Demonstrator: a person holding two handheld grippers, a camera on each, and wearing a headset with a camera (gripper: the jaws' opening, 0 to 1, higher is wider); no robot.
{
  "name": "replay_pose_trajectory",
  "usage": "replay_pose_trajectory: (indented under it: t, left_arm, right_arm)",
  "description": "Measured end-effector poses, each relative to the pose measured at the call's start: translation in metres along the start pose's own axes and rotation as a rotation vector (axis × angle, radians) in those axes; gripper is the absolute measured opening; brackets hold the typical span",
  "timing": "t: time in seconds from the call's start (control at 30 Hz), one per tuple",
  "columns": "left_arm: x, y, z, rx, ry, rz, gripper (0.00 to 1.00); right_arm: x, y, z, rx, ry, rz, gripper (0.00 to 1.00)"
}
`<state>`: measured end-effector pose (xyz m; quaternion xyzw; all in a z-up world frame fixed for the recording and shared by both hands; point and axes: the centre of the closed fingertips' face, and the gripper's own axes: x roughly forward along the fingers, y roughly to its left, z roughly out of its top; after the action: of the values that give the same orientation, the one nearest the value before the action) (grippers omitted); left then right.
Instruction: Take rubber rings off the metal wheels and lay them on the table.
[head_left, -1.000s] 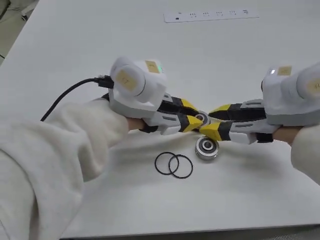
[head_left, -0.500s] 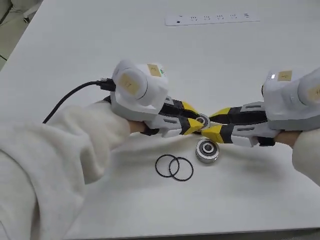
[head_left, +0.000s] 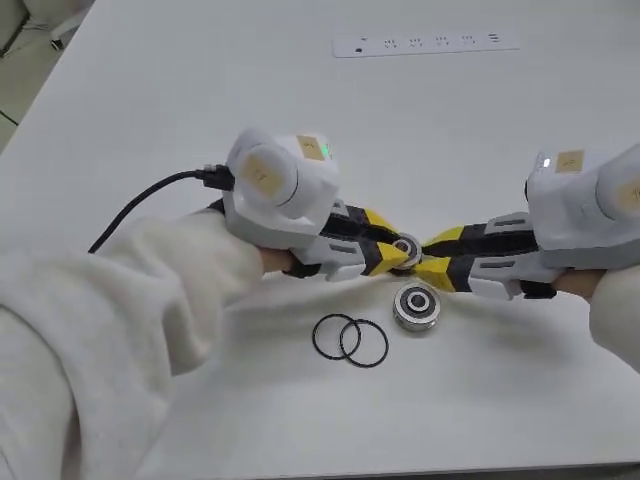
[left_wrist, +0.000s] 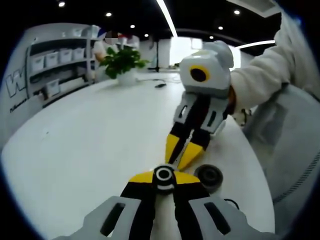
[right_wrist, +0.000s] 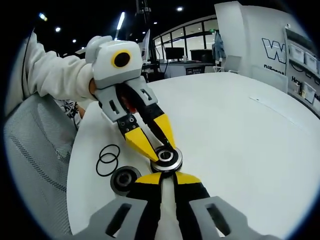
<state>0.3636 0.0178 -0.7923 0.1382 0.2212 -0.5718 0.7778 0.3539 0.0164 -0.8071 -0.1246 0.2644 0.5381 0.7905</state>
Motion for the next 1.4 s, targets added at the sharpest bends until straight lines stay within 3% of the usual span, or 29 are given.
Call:
replay_pose_trajectory:
  t: [0.43, 0.67, 0.87, 1.13, 1.3, 1.37, 1.4]
  left_arm:
    - [-0.002, -0.002, 0.000, -0.002, -0.017, 0.012, 0.13]
    - [-0.003, -0.002, 0.000, -0.001, -0.031, 0.004, 0.13]
    - [-0.003, -0.002, 0.000, 0.002, -0.031, 0.004, 0.13]
    - [-0.003, -0.002, 0.000, 0.005, -0.033, 0.009, 0.13]
    - [-0.003, -0.002, 0.000, 0.000, -0.041, 0.012, 0.13]
    - [-0.004, -0.002, -0.001, -0.003, -0.046, 0.011, 0.13]
    - [-0.004, -0.002, -0.001, -0.004, -0.047, 0.012, 0.13]
  right_arm:
    - [-0.002, -0.005, -0.001, 0.073, 0.016, -0.023, 0.00]
    - [-0.005, -0.008, 0.001, 0.187, 0.002, -0.024, 0.00]
    - [-0.005, -0.009, 0.001, 0.230, -0.004, -0.022, 0.00]
    - [-0.006, -0.010, 0.002, 0.385, -0.028, -0.012, 0.00]
    - [-0.007, -0.010, 0.004, 0.443, -0.040, 0.001, 0.00]
    - [-0.009, -0.009, 0.011, 0.505, -0.077, 0.018, 0.00]
    - [-0.009, -0.010, 0.009, 0.525, -0.061, 0.018, 0.00]
